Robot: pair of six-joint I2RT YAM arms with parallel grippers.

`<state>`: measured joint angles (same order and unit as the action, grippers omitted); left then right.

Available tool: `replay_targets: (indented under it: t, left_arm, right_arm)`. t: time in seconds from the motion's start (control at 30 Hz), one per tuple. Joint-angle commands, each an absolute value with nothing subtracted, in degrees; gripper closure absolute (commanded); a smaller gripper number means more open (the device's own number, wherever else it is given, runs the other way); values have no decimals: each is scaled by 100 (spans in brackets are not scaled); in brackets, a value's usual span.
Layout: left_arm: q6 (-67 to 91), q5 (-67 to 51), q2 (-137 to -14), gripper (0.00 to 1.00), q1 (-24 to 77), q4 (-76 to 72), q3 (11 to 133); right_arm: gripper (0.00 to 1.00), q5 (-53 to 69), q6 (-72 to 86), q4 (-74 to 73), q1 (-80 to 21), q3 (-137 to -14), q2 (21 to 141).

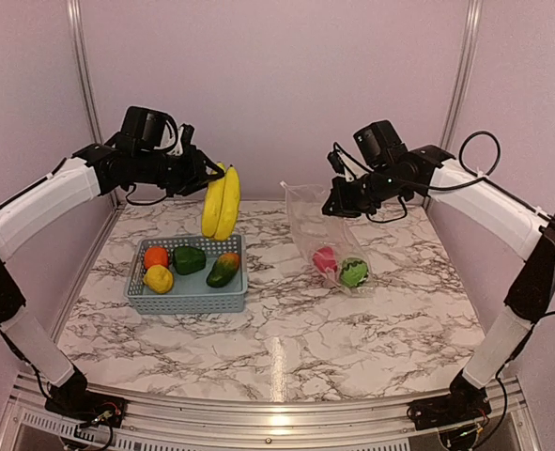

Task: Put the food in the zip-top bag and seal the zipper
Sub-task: Place the fake fruit in the zipper food storage bag.

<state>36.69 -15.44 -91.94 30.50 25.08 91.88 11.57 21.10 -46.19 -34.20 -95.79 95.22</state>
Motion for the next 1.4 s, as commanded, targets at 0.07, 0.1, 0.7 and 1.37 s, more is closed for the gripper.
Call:
replay_targets:
  t: [0.07,0.1,0.7,1.37]
  left_arm:
    - [4987,-2187,-8771,90,3242,457,8936]
    - [5137,-2145,-8725,91,3281,130,8879]
    - [6490,-1680,-9618,95,4166,-2319,9079]
    - [6089,-321,-10056,95,4891,-1082,9122]
  right_arm:
    - [100,1391,2334,-4614,-3603,-9929,9656]
    - [100,1416,2367,-4601,-3611,-9939,9665]
    - [100,1386,2494,-4673,-3687,-10131,9627]
    - [100,927,2483,-4799,-3484,-10258,9360]
